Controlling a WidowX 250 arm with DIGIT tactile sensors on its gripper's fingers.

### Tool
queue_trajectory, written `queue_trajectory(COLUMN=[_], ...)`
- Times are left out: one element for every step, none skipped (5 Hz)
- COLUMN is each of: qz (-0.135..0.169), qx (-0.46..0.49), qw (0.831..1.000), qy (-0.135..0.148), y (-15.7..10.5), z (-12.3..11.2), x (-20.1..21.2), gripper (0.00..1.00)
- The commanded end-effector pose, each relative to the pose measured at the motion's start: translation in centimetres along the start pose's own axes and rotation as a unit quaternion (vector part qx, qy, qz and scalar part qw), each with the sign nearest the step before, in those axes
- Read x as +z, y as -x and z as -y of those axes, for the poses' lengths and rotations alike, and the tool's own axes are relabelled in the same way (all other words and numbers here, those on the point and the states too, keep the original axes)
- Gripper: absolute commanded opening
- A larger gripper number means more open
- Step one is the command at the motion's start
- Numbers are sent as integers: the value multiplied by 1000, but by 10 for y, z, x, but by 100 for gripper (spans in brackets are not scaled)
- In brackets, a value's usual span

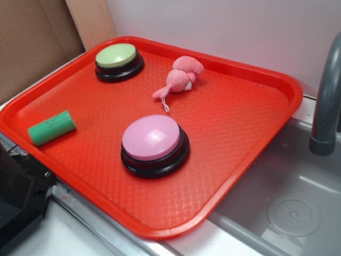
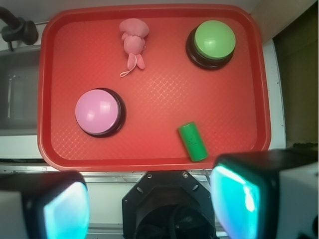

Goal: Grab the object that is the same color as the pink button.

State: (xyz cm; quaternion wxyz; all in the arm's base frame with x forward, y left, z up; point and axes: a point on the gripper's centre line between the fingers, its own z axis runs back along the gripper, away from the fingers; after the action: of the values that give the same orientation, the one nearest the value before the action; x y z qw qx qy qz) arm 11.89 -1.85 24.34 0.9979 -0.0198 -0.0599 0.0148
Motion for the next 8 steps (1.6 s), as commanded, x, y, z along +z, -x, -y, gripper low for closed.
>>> queue_trajectory(qz=[0,18,33,68,85,90,89,70], qx=[0,6,10,9,16,27,36,30], qw=[1000,1000,999,997,996,996,995,997], qy=[0,-14,-19,-29,-19,7,0,15], y=[0,-44,-83,-121,-150,-166,-178,-184], z=[0,4,7,13,21,26,26,24], x=[0,-15,-38,-67,-102,-136,-165,-195], gripper=[100,100,100,100,100,100,100,100])
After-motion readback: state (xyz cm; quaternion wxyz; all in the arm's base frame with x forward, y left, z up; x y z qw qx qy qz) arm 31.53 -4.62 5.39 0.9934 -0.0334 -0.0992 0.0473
